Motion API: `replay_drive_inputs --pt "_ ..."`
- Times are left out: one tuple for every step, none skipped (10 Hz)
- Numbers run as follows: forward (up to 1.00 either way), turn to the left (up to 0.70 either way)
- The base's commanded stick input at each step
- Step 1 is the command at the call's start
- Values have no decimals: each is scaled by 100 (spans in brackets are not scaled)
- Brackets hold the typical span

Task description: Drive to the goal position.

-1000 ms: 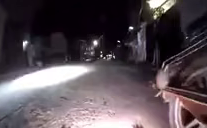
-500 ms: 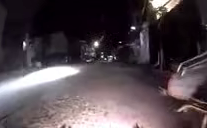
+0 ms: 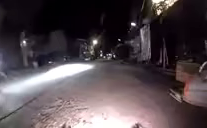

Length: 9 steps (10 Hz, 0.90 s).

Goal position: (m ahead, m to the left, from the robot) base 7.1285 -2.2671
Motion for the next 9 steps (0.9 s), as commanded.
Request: replay_drive_inputs --pt "60 -15" --pt "60 -15" --pt "60 -15" --pt "60 -15" --pt "60 -15" --pt "60 -9" --pt "60 0" --pt "60 0" --pt "60 0"
